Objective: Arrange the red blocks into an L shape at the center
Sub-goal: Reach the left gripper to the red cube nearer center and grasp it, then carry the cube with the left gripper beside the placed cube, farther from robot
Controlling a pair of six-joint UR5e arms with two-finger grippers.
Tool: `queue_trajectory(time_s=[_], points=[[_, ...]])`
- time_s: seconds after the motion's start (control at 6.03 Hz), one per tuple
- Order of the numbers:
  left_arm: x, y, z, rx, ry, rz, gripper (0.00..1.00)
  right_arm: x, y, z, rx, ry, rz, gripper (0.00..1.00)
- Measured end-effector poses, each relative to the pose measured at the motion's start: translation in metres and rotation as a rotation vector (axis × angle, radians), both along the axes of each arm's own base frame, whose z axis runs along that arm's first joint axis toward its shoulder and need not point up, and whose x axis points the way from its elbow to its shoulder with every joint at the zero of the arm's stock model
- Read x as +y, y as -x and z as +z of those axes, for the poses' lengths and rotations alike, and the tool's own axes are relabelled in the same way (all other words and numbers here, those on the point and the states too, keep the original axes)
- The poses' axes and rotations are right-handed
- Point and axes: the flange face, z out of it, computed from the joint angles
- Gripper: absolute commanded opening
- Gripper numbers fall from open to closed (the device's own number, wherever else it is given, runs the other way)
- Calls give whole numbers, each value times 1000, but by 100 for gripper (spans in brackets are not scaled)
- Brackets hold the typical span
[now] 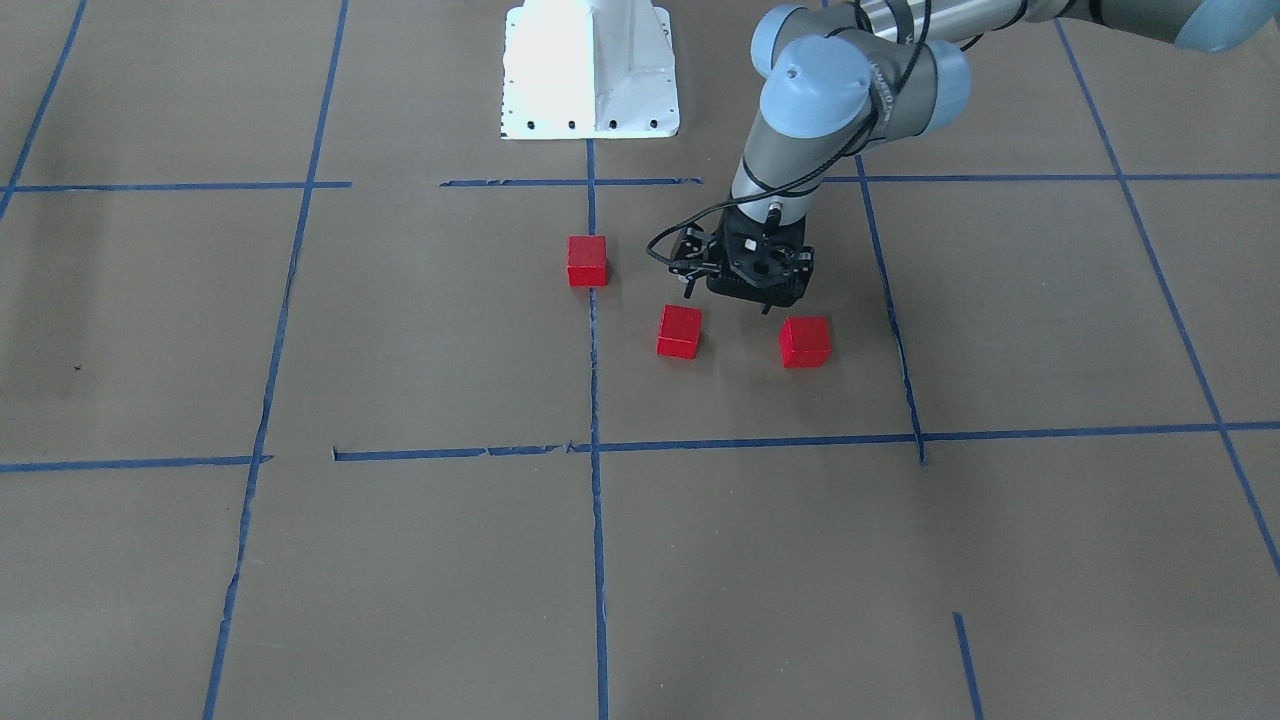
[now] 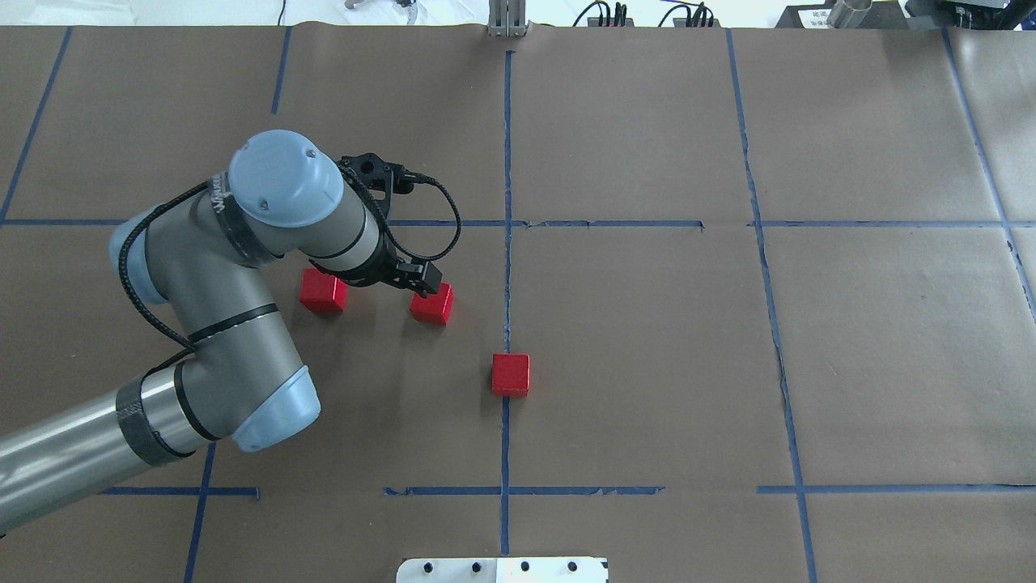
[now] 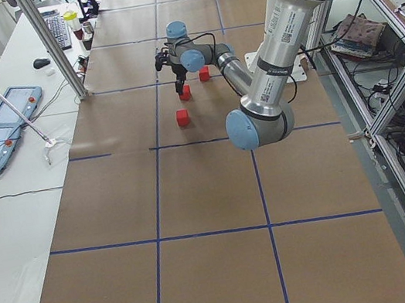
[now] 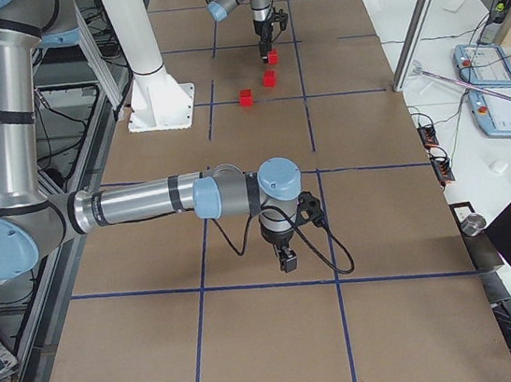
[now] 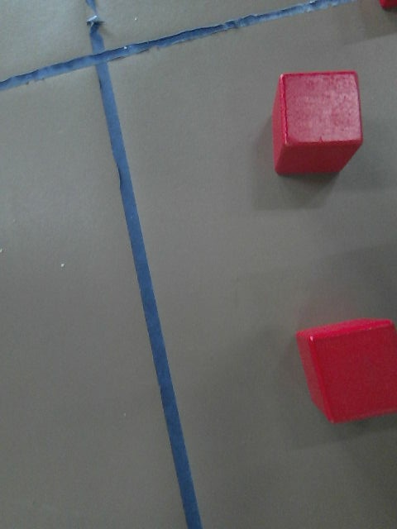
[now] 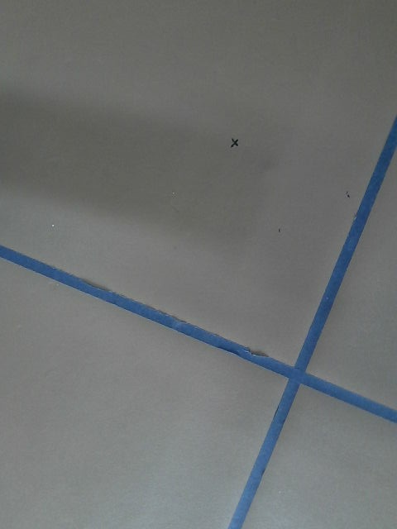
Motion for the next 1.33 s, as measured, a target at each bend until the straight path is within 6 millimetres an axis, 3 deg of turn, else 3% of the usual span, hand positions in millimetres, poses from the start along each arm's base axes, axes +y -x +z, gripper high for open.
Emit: queue_trajectory(time_s=[0.66, 1.16, 1.33], points=[[-8, -46, -3, -33, 40, -11, 100, 0, 0, 2, 0, 5, 3, 99], [-8, -69, 9, -60, 70, -6, 97, 1, 0, 3, 0, 8, 3, 99], [-9, -74, 13, -65, 73, -3, 69, 1, 0, 3, 0, 9, 3, 99]])
